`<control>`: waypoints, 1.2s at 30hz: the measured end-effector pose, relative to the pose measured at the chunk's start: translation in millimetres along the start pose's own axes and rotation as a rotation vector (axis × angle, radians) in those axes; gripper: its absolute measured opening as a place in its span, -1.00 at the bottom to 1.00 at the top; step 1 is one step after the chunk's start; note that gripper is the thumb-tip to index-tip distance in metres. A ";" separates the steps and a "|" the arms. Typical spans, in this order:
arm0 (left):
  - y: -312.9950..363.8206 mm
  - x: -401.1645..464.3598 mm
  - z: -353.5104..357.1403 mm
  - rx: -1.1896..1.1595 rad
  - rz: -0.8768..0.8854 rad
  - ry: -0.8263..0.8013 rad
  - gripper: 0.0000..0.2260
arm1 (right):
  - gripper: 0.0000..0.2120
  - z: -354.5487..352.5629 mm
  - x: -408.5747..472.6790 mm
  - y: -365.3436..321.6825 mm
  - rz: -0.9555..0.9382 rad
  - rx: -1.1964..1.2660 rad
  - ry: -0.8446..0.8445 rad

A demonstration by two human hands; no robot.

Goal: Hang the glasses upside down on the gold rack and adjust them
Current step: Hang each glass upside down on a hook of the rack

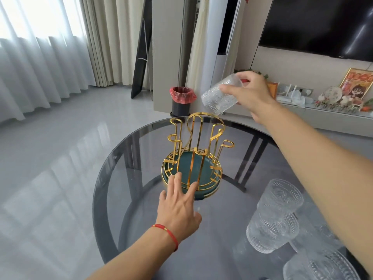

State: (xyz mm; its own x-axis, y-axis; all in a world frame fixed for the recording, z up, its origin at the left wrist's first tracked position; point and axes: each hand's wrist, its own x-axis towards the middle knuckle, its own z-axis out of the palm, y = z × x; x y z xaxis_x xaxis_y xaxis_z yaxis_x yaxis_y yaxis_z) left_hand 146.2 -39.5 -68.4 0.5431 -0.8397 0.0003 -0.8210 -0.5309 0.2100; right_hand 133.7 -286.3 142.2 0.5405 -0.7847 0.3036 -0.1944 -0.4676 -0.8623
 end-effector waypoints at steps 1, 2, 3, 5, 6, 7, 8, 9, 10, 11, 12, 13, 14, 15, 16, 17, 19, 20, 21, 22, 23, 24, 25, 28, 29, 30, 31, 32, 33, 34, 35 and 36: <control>-0.3 1.0 1.5 0.002 0.003 -0.010 -0.29 | -0.27 8.8 8.1 -1.0 -0.002 -0.053 -0.055; -0.5 1.0 2.8 -0.002 0.005 -0.013 -0.30 | -0.27 17.1 14.0 -1.7 -0.001 -0.095 -0.108; -1.4 1.1 3.5 -0.005 0.007 -0.009 -0.30 | -0.28 24.5 18.8 -2.1 0.001 -0.130 -0.162; -3.7 -0.4 3.7 -0.004 0.009 -0.001 -0.31 | -0.30 36.5 25.2 -3.7 0.001 -0.200 -0.300; -4.4 -1.3 3.7 0.000 0.009 0.003 -0.31 | -0.31 41.2 26.9 -5.3 -0.004 -0.244 -0.379; -4.4 -2.2 3.6 0.004 0.007 0.003 -0.31 | -0.32 45.7 28.2 -6.5 -0.016 -0.293 -0.461; -3.8 -2.9 3.4 0.007 0.005 0.003 -0.31 | -0.32 49.8 28.7 -7.1 -0.031 -0.345 -0.538; -2.5 -3.0 2.8 0.008 0.002 0.005 -0.31 | -0.32 52.8 28.6 -7.2 -0.042 -0.400 -0.608; -1.1 -3.3 1.9 0.010 -0.001 0.008 -0.31 | -0.32 55.1 28.7 -6.8 -0.041 -0.448 -0.670; 0.0 -3.4 1.0 0.012 -0.006 0.009 -0.32 | -0.32 56.7 29.3 -5.8 -0.026 -0.479 -0.724; 1.0 -3.4 0.2 0.014 -0.010 0.007 -0.32 | -0.32 57.8 29.7 -4.4 -0.003 -0.488 -0.774; 1.8 -3.5 -0.7 0.018 -0.014 0.001 -0.32 | -0.32 58.7 29.7 -3.1 0.019 -0.484 -0.817; 2.5 -3.6 -1.4 0.025 -0.017 -0.006 -0.32 | -0.32 59.6 29.7 -2.2 0.034 -0.482 -0.852; 3.1 -3.4 -2.1 0.033 -0.020 -0.014 -0.31 | -0.33 60.4 30.1 -1.9 0.045 -0.483 -0.878; 3.8 -3.2 -2.6 0.040 -0.022 -0.023 -0.30 | -0.34 60.9 30.5 -1.9 0.055 -0.486 -0.899; 4.6 -3.2 -2.9 0.046 -0.025 -0.033 -0.30 | -0.35 61.3 30.6 -2.1 0.062 -0.492 -0.918; 6.0 -2.9 -3.6 0.054 -0.032 -0.047 -0.29 | -0.37 61.6 31.0 -2.9 0.064 -0.506 -0.937; 6.9 -2.8 -4.1 0.056 -0.035 -0.053 -0.29 | -0.39 61.5 31.4 -3.2 0.066 -0.507 -0.938; 7.7 -3.0 -4.6 0.057 -0.038 -0.060 -0.29 | -0.40 61.4 31.8 -3.6 0.073 -0.502 -0.940; 8.3 -3.0 -5.0 0.060 -0.038 -0.063 -0.28 | -0.41 61.3 31.7 -4.0 0.087 -0.489 -0.945; 8.6 -3.1 -5.1 0.062 -0.039 -0.063 -0.28 | -0.42 61.1 31.4 -4.3 0.105 -0.469 -0.951; 8.5 -3.0 -5.1 0.066 -0.040 -0.063 -0.27 | -0.43 61.2 30.6 -4.6 0.121 -0.444 -0.953; 9.2 -2.9 -5.4 0.070 -0.039 -0.062 -0.27 | -0.43 59.1 29.2 -4.2 0.125 -0.420 -0.941; 8.0 -3.0 -7.4 0.095 -0.048 -0.048 -0.26 | -0.52 47.6 17.8 -4.2 0.043 -0.340 -0.758; 9.1 -4.0 -9.0 0.106 -0.056 -0.047 -0.26 | -0.57 39.0 10.0 -3.3 0.003 -0.305 -0.652; 11.1 -5.9 -11.5 0.122 -0.064 -0.040 -0.28 | -0.63 28.1 0.1 -1.8 -0.030 -0.271 -0.539; 13.9 -8.3 -14.5 0.140 -0.069 -0.017 -0.31 | -0.67 15.5 -12.2 0.9 -0.053 -0.247 -0.436; 17.8 -11.4 -17.6 0.150 -0.068 0.023 -0.38 | -0.70 1.5 -27.2 4.8 -0.070 -0.240 -0.350; 22.7 -14.7 -21.3 0.151 -0.058 0.077 -0.47 | -0.73 -12.9 -44.7 9.6 -0.084 -0.252 -0.288; 28.0 -18.4 -24.4 0.143 -0.031 0.145 -0.54 | -0.76 -27.2 -64.7 15.2 -0.095 -0.284 -0.247; 33.7 -21.7 -26.2 0.121 0.021 0.220 -0.60 | -0.79 -42.2 -86.9 21.3 -0.098 -0.330 -0.224; 39.7 -24.6 -25.9 0.069 0.100 0.295 -0.63 | -0.82 -56.8 -110.5 27.8 -0.093 -0.384 -0.214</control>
State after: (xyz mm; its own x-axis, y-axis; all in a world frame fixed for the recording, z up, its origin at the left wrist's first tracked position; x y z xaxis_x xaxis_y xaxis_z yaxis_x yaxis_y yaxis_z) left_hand 104.8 -37.0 -34.8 0.4789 -0.8240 0.3029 -0.8772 -0.4626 0.1283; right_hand 22.1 -235.7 107.7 0.7196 -0.6489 0.2472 -0.4048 -0.6812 -0.6100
